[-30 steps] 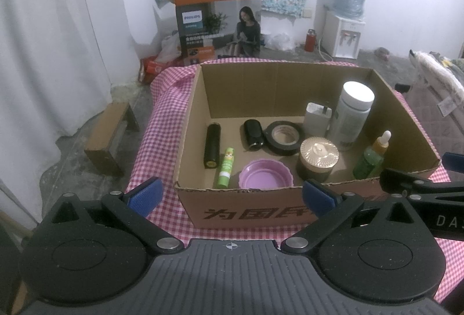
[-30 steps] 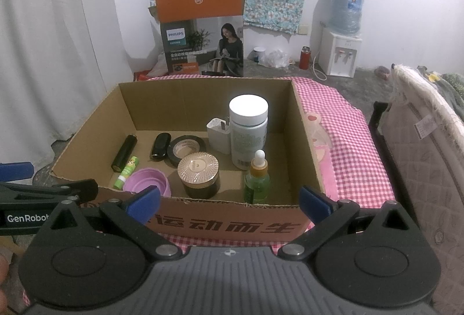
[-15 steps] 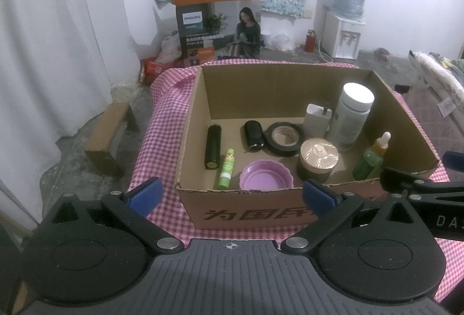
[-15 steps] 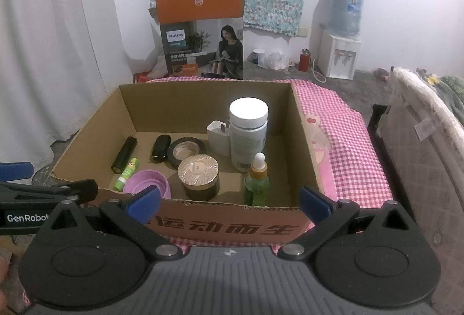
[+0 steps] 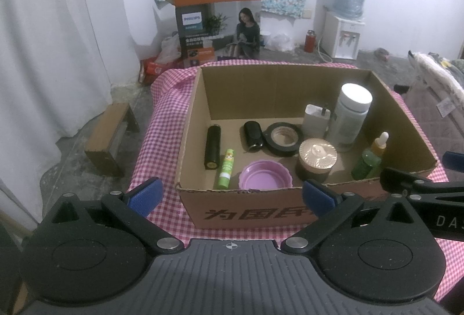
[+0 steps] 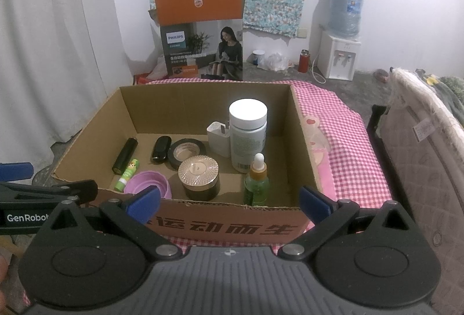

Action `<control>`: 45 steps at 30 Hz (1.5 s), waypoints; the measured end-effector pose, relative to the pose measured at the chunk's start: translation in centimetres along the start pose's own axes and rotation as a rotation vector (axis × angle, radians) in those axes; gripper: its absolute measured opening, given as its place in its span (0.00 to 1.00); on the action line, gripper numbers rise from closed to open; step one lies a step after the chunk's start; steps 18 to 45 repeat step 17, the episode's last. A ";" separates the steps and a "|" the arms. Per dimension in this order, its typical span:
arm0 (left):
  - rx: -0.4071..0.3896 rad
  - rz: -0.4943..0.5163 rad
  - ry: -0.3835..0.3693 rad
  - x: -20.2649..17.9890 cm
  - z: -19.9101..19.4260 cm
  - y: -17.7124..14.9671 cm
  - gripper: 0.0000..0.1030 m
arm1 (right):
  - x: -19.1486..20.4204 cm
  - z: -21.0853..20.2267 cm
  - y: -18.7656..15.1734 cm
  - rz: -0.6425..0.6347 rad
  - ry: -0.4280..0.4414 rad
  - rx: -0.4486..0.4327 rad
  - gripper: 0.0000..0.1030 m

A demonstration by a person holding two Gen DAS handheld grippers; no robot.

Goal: Organize rigid objects

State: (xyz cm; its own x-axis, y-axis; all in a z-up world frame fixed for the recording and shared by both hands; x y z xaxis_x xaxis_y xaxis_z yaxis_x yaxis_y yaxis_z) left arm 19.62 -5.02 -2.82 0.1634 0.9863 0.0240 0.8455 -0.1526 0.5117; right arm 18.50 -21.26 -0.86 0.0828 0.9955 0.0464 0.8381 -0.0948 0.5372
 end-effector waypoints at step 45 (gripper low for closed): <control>-0.001 0.001 0.000 -0.1 -0.1 0.0 1.00 | 0.1 -0.1 0.0 0.002 -0.001 -0.001 1.00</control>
Point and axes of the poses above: each gripper's, at about its wrist camera, not at the fingertips, and z roughly the way its jaws point, x to its left, y to its top, the point moved 10 cm from there along z, roughly the way its jaws point, and after that the axes turned 11 degrees about x, right-handed, at the moved point
